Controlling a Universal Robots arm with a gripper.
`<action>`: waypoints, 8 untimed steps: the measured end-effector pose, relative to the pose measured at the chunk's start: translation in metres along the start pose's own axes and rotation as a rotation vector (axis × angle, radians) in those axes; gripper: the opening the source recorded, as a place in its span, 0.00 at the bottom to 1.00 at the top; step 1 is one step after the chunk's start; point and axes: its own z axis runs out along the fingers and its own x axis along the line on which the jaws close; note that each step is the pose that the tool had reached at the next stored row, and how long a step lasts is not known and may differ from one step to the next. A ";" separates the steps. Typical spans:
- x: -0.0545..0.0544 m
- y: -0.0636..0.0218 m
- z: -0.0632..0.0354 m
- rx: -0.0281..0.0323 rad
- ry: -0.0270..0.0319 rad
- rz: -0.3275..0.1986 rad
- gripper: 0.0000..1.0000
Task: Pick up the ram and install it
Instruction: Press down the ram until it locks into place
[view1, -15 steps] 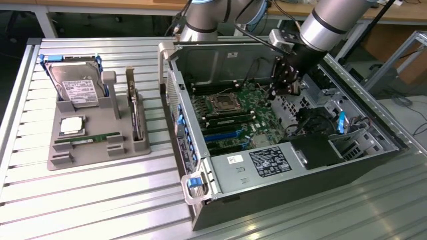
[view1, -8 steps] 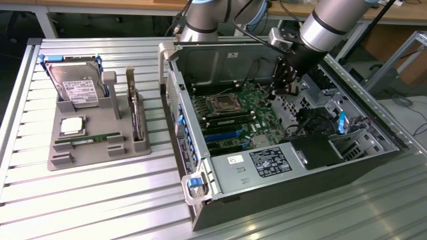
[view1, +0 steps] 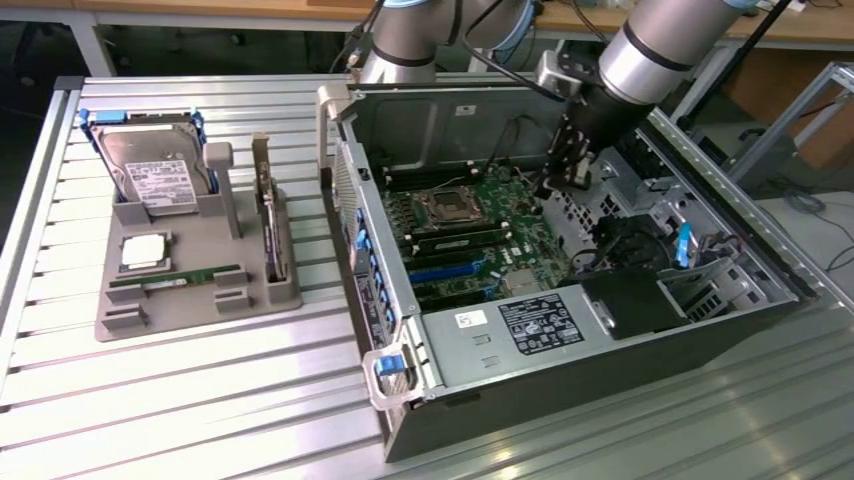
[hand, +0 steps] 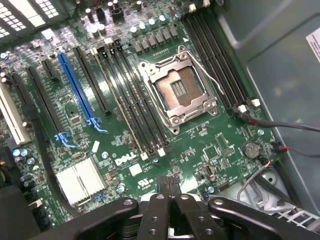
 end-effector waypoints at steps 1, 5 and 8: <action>0.000 0.0000 0.0001 0.0015 -0.0025 0.018 0.10; 0.000 0.0000 0.0003 0.0087 -0.0149 0.108 0.10; 0.000 -0.0001 0.0004 0.0142 -0.0241 0.175 0.10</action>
